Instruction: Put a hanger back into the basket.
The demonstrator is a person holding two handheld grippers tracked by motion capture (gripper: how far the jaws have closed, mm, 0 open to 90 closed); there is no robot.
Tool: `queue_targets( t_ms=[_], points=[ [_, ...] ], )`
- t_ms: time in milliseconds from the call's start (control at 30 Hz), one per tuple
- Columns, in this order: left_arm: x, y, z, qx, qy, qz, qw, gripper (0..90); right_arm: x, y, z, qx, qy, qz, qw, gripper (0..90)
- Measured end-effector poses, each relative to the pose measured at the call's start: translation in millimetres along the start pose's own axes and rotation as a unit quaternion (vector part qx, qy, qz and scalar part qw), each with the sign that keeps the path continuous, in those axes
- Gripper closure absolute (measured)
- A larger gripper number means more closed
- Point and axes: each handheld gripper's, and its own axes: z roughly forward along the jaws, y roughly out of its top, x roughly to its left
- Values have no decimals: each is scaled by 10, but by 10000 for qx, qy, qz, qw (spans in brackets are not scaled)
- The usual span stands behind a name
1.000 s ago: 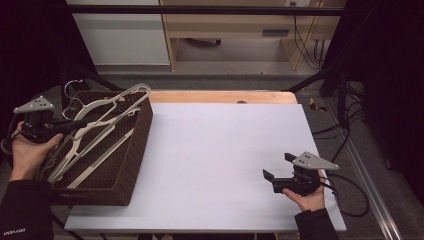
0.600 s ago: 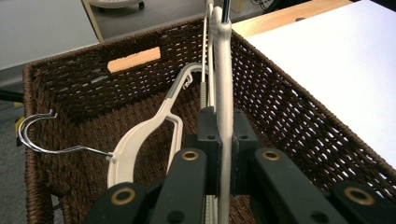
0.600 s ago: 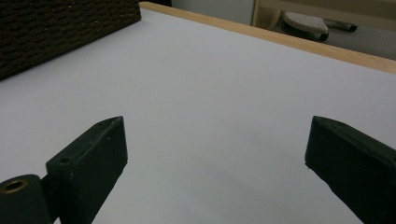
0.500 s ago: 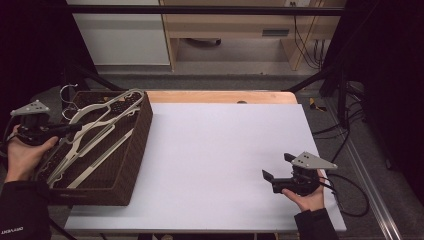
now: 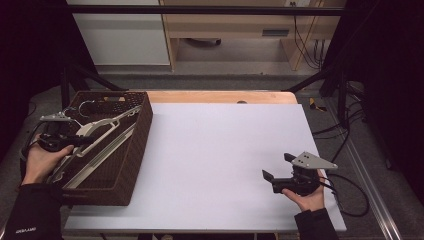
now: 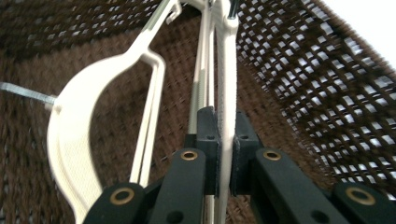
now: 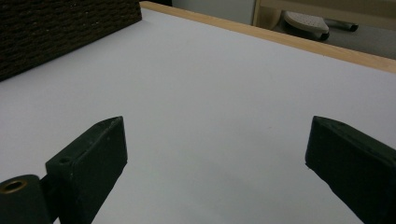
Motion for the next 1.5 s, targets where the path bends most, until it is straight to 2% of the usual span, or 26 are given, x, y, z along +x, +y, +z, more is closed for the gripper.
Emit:
queue_targets(
  t_ms=[67, 167, 233, 300, 333, 400, 433, 500, 533, 700, 767, 867, 933, 1000, 1200, 1267, 1367, 1433, 1500],
  points=[
    [19, -39, 25, 126, 63, -60, 9999, 847, -1, 0, 4, 1, -5, -9, 10000, 58],
    [29, -50, 32, 109, 223, -188, 9995, 836, -2, -2, 13, 15, 10, -32, 10000, 57],
    [42, -47, 34, 208, 529, -263, 9980, 825, 2, -1, 19, 18, 5, -17, 10000, 57],
    [62, -63, 45, 177, 766, -379, 9962, 753, 4, -2, 20, 30, 3, -7, 10000, 57],
    [79, -78, 40, 195, 809, -438, 9956, 737, 5, -3, 22, 36, -4, -7, 10000, 57],
    [94, -111, 27, 45, 920, -557, 9942, 719, 2, -5, 27, 43, 12, -41, 10000, 56],
    [103, -125, 9, -20, 988, -528, 9937, 689, 3, -6, 29, 49, 8, -44, 10000, 56],
    [97, -148, -21, -131, 1036, -597, 9927, 601, 7, -7, 38, 49, 8, -32, 10000, 55],
    [94, -155, -49, -162, 1112, -531, 9922, 580, 9, -7, 40, 53, 5, -31, 10000, 55],
    [11, -178, -182, -605, 1125, -529, 9904, 517, 9, -7, 41, 64, 7, -44, 10000, 52],
    [-57, -163, -231, -730, 1145, -432, 9898, 485, 3, -6, 33, 51, -12, -36, 10000, 51],
    [-195, -132, -289, -976, 1054, -325, 9891, 464, 1, -3, 21, 39, -13, -25, 10000, 51],
    [-287, -116, -322, -1099, 928, -219, 9894, 437, -2, -2, 18, 18, -7, -39, 10000, 51],
    [-424, -100, -342, -1290, 785, -123, 9885, 405, -3, -1, 10, 14, -10, -31, 10000, 50],
    [-829, -76, -343, -1792, 274, 132, 9833, 288, -16, 6, -25, -37, 2, -8, 10000, 50],
    [-946, -65, -324, -1842, 104, 199, 9826, 240, -16, 8, -29, -50, -4, 2, 10000, 49],
    [-1144, -67, -272, -2020, -230, 283, 9787, 183, -19, 10, -38, -66, -14, 8, 10000, 47],
    [-1273, -74, -224, -2065, -351, 402, 9770, 141, -25, 12, -53, -77, 11, 3, 10000, 46],
    [-1382, -90, -175, -2048, -431, 527, 9764, 104, -30, 15, -70, -117, -1, 30, 9999, 46]
  ],
)
